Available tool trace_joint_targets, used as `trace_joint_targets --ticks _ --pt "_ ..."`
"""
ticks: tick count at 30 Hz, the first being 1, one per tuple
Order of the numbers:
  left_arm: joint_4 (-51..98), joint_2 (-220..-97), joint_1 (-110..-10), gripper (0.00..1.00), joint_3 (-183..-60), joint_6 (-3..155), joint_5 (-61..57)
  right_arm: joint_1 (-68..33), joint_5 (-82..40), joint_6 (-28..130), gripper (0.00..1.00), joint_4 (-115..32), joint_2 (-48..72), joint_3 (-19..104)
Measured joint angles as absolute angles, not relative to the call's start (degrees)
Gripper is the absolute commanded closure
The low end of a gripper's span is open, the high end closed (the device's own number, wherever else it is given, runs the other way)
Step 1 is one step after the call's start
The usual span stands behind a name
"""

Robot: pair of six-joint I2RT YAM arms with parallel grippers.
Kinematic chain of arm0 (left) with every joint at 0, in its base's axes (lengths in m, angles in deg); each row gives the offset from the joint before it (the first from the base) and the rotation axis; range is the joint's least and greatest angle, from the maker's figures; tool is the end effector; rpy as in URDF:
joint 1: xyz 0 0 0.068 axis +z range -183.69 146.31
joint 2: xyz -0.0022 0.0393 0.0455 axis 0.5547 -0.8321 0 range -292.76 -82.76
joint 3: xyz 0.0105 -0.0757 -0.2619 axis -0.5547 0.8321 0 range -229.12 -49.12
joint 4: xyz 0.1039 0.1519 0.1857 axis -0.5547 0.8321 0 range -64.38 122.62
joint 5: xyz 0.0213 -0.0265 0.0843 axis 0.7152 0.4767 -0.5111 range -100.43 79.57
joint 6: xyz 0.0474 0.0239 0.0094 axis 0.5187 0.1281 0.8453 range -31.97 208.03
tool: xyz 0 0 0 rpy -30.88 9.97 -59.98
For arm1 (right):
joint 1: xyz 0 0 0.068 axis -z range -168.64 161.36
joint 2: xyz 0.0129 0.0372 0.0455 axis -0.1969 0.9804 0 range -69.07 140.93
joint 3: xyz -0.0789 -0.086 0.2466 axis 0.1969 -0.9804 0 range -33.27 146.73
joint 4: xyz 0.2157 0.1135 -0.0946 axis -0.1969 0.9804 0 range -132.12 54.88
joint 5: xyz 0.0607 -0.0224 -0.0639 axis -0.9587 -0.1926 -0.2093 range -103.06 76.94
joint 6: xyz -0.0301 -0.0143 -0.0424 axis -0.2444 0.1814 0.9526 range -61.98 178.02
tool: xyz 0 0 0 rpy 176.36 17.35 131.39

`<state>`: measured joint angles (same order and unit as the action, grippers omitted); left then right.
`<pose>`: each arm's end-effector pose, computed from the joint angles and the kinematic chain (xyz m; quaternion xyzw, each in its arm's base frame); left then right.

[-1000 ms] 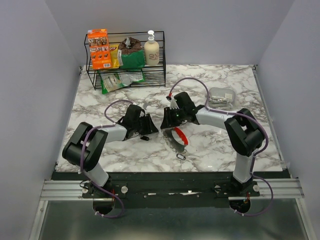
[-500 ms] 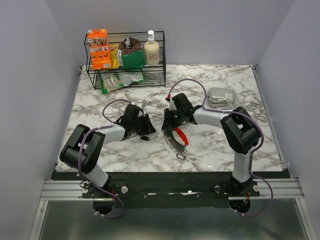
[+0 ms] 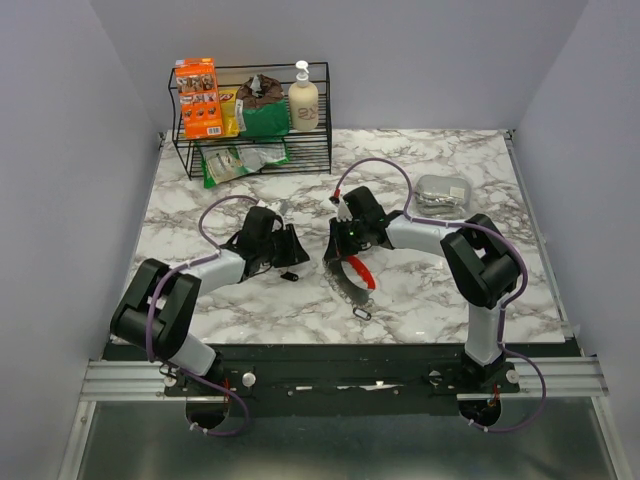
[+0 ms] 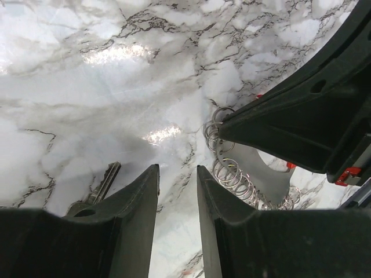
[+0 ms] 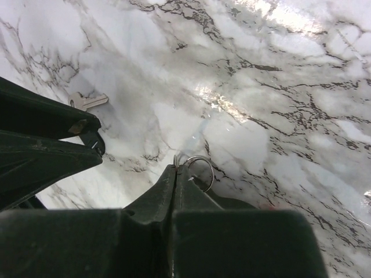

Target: Put the keys on the keyring

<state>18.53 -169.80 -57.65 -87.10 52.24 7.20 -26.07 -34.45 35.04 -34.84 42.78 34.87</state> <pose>0.2629 -0.1286 0.1592 -0.0310 0.9043 -0.3217 0.2790 0.3132 0.2560 0.1494 -0.1779 0.9111 0.3163 0.1955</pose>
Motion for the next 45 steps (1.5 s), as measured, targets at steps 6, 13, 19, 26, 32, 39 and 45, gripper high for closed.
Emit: trace_joint_targets --ticks 6,13,19,26,32,39,45 --pt "18.46 -167.36 -57.63 0.56 -85.54 52.51 7.22 -26.07 -36.15 35.24 0.99 -34.81 42.46 34.80" --pt "18.07 -164.47 -57.63 0.54 -84.04 52.86 7.28 -26.09 -37.83 35.89 0.93 -34.86 39.75 32.68" --pt "18.05 -163.69 -57.63 0.53 -83.27 53.18 7.30 -26.09 -38.05 36.07 0.75 -35.10 36.53 28.07" --pt "17.87 -163.64 -57.63 0.53 -82.42 53.25 7.37 -26.09 -37.97 36.18 0.73 -35.12 36.25 26.73" --pt "17.59 -163.40 -57.63 0.52 -81.96 53.23 7.39 -26.09 -37.94 36.20 0.73 -35.12 36.18 26.60" --pt "15.95 -163.18 -57.63 0.53 -80.78 52.94 8.62 -26.09 -37.86 36.64 0.60 -35.05 33.32 25.01" --pt "10.46 -163.47 -57.65 0.53 -77.72 51.46 12.53 -26.09 -37.73 37.09 0.60 -35.12 31.53 24.55"
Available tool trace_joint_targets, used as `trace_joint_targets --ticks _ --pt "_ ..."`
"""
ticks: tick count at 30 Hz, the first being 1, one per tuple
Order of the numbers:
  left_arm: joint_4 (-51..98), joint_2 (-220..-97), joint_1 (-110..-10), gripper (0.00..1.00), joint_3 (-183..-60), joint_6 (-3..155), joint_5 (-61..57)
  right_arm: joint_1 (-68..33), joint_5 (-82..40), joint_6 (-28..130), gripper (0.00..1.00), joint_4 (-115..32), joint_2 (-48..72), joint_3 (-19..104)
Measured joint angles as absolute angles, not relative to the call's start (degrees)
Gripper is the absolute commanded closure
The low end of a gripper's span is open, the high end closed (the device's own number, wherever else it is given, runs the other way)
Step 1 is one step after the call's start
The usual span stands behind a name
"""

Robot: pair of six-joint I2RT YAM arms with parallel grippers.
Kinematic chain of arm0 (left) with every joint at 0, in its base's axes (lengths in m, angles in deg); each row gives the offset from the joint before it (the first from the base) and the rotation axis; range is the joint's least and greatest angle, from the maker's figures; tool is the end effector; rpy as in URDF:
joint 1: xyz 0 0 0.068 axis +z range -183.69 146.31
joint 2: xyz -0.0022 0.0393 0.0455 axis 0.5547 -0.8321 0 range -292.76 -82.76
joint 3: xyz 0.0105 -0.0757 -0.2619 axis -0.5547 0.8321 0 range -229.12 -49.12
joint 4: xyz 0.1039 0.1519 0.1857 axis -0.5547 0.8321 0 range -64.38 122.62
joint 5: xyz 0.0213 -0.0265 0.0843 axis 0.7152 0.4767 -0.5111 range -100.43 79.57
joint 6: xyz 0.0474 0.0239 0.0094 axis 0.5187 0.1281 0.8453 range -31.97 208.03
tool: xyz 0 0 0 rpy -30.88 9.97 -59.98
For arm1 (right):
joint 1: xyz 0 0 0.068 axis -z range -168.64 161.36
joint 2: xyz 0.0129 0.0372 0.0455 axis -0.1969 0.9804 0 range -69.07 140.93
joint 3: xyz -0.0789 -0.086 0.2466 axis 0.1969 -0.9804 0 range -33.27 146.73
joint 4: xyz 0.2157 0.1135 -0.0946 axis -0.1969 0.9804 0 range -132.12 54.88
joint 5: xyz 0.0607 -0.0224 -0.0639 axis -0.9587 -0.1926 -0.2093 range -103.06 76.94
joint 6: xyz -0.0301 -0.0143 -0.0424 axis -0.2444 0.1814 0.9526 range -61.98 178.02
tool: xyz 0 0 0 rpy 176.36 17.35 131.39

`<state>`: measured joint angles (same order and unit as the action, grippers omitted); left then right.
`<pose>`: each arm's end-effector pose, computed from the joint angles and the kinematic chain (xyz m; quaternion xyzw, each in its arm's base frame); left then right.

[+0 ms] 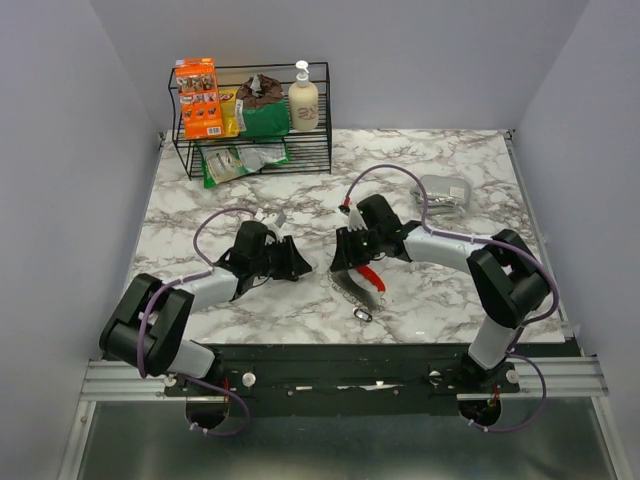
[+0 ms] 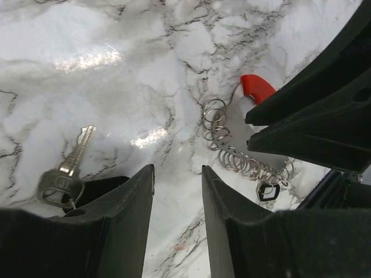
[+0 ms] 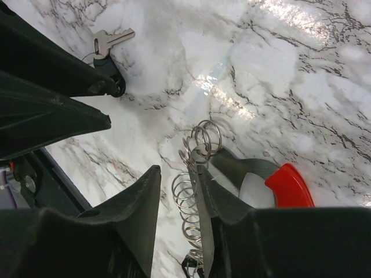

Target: Put the keys on the keyring

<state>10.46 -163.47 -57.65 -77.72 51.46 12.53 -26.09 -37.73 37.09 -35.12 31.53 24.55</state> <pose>0.2324 -0.1185 0.1534 -0.0079 0.8813 -0.3744 0.2882 0.2751 0.2294 0.1695 -0.2044 0.8973 0.3390 0.1954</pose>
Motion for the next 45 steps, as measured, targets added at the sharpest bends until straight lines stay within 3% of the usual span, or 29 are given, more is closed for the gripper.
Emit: trace_joint_targets --ticks 5,9,28,41,42,45 --pt "5.30 -166.26 -58.16 0.52 -77.26 49.95 15.37 -26.09 -37.75 37.12 0.60 -35.12 31.66 24.44" --pt "1.61 -168.89 -59.49 0.42 -77.13 48.94 16.48 -26.09 -37.79 37.12 0.60 -35.12 32.29 24.40" --pt "-6.91 -177.17 -67.03 0.42 -79.07 46.91 16.13 -25.98 -38.14 37.16 0.66 -35.12 34.30 23.43" --pt "-8.01 -178.09 -67.53 0.57 -78.96 47.44 15.54 -25.96 -38.60 37.14 0.71 -35.86 34.89 23.43" --pt "-8.01 -178.09 -67.53 0.64 -78.92 47.52 15.52 -25.96 -38.60 37.14 0.71 -35.93 34.89 23.43" --pt "-7.94 -178.09 -67.58 0.68 -78.68 47.72 15.19 -25.98 -38.66 37.12 0.71 -36.06 34.94 23.43"
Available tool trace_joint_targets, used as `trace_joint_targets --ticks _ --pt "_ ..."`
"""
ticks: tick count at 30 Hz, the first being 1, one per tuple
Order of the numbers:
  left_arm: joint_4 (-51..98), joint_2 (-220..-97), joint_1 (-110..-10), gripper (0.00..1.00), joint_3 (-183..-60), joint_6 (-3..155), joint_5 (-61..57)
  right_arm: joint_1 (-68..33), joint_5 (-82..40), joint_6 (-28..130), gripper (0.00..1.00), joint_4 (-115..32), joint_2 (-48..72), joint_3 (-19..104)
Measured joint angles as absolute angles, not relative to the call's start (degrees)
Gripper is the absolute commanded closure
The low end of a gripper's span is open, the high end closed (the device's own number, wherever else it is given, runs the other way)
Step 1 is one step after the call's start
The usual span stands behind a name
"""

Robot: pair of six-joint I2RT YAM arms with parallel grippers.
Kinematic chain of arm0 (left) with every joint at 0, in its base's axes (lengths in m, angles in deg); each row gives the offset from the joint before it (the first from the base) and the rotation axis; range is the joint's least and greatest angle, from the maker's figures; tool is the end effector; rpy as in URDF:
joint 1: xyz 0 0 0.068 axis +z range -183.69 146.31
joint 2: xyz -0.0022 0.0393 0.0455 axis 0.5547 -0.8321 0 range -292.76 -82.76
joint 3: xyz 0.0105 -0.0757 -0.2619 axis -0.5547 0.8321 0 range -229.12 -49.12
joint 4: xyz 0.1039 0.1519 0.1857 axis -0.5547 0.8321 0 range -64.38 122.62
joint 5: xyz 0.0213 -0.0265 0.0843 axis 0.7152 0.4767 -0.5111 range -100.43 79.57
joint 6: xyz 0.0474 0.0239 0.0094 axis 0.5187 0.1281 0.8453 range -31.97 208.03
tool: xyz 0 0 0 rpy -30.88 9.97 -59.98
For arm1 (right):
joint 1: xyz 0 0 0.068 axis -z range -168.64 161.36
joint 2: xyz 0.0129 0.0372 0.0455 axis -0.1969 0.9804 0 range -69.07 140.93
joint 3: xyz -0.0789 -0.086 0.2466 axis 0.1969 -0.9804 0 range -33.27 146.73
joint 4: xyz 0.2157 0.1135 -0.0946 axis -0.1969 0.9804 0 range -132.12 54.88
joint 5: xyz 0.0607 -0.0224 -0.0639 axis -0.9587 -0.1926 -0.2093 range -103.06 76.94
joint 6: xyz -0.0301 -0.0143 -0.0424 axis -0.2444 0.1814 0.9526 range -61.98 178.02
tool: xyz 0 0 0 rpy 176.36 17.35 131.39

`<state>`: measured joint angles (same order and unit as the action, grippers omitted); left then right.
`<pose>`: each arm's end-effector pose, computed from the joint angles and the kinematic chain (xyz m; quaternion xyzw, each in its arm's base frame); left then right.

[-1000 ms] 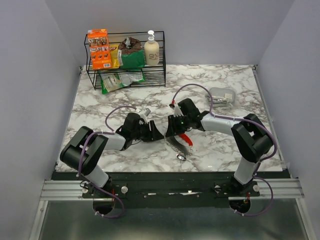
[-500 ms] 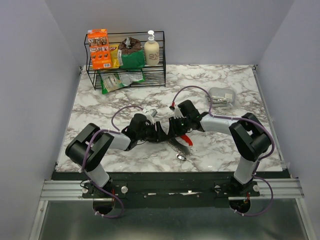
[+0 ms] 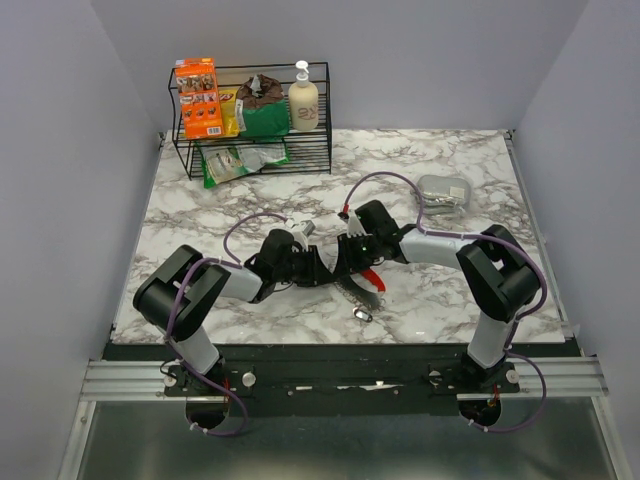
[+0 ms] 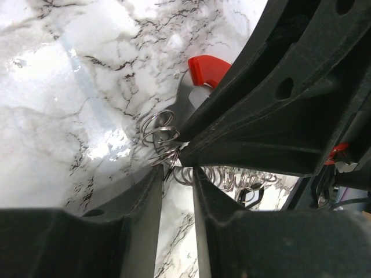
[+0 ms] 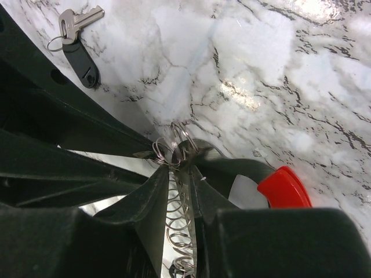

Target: Put the keys on the keyring

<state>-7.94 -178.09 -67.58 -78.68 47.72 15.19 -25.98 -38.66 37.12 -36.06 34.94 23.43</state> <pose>0.2318 -0.1742 0.1210 0.0592 0.8584 -0.4391 0.2587 0.2749 0.2291 0.1451 -0.2012 0.9063 0.3329 0.1653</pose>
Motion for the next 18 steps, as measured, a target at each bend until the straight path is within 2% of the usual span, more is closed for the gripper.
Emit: trace_joint_targets --ticks 2,4,8,14,18 --pt "-7.68 -178.09 -67.58 0.69 -78.55 47.89 14.80 -25.98 -38.71 37.12 0.70 -36.12 34.98 23.43" --pt "-7.63 -178.09 -67.58 0.75 -78.55 47.94 14.60 -25.98 -38.71 37.12 0.70 -36.12 34.98 23.41" --pt "-7.15 -178.09 -67.66 0.76 -78.55 48.18 13.69 -25.98 -38.75 37.05 0.70 -36.47 34.52 22.71" --pt "-7.15 -178.07 -67.69 0.84 -78.55 48.42 12.72 -26.09 -39.23 37.05 0.70 -36.34 32.42 20.33" --pt "-7.00 -178.07 -67.69 1.00 -78.55 48.88 12.42 -26.09 -39.26 37.12 0.70 -36.06 30.48 18.63"
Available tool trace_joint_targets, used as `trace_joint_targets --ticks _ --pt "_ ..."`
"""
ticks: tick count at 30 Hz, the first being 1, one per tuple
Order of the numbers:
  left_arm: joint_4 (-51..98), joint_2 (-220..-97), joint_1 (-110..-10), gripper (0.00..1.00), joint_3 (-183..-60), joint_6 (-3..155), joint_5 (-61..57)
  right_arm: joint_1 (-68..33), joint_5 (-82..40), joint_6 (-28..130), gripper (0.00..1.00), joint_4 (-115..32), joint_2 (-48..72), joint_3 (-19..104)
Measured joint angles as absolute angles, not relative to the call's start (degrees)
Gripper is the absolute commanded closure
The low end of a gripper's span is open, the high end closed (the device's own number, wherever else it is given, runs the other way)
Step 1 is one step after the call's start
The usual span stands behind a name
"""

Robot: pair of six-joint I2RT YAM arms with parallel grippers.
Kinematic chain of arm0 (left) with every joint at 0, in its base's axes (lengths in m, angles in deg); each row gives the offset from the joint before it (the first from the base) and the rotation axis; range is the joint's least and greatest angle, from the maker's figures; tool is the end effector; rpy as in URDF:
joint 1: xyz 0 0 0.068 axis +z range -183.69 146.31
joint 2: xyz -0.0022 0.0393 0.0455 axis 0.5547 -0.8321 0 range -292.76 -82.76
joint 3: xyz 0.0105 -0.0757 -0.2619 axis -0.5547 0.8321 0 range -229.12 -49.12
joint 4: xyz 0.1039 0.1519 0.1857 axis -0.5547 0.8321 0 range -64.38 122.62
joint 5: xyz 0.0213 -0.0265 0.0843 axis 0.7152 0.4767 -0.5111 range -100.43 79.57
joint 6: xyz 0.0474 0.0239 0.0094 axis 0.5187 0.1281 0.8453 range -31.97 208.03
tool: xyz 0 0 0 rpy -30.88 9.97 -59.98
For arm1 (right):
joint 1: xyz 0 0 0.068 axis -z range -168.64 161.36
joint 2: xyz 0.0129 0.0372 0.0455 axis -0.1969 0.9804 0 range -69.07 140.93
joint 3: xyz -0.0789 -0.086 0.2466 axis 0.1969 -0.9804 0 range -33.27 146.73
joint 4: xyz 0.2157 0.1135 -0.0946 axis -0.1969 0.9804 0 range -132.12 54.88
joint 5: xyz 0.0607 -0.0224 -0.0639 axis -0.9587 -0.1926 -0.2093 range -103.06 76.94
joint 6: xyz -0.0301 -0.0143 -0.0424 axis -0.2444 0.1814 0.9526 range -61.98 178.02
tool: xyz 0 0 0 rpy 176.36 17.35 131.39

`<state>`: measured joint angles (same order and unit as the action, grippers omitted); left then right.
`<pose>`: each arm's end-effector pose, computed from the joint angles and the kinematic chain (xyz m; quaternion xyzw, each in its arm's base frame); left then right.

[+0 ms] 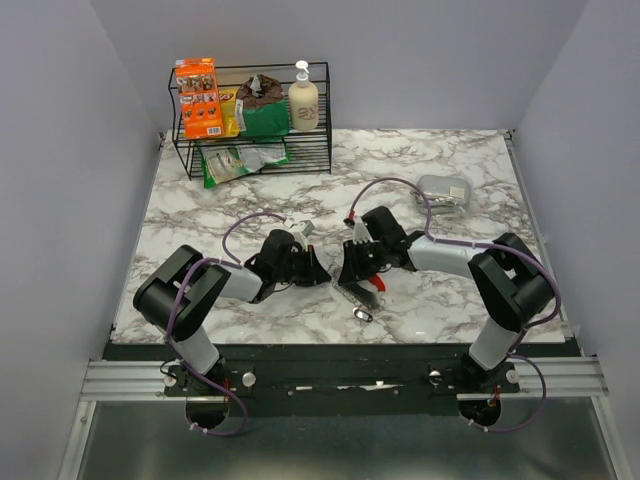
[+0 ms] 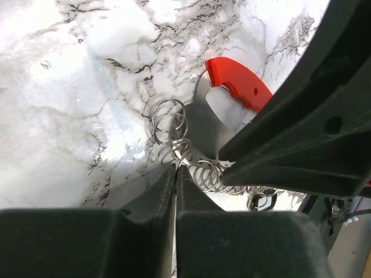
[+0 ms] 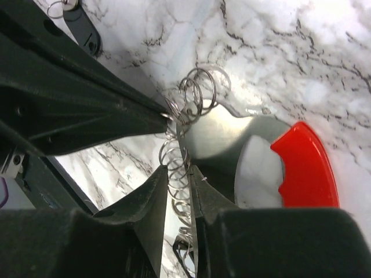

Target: Put the keys on the keyring

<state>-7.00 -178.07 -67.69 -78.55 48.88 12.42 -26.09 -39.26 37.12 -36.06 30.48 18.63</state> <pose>0.2316 -0.1728 0.1187 0.0553 0.8658 -0.4175 0.2702 0.2572 0.2168 0.1478 -0.2030 0.9058 0.3359 0.1598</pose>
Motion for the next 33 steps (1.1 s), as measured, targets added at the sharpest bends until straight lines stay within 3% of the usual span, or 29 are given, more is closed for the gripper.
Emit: trace_joint_targets --ticks 11,23,31,33 --pt "-7.24 -176.91 -67.69 1.00 -78.09 50.28 12.66 -26.09 -37.66 37.60 0.68 -36.02 23.14 16.13" --pt "1.11 -164.17 -68.32 1.00 -77.70 57.18 12.77 -26.09 -36.94 40.79 0.61 -36.41 17.28 16.11" --pt "10.40 -154.61 -69.13 1.00 -79.38 62.76 13.03 -26.09 -38.25 44.18 0.15 -39.38 7.35 13.86" --pt "12.50 -151.86 -69.41 1.00 -80.17 64.02 13.05 -26.09 -38.47 44.68 0.08 -40.58 4.95 12.72"
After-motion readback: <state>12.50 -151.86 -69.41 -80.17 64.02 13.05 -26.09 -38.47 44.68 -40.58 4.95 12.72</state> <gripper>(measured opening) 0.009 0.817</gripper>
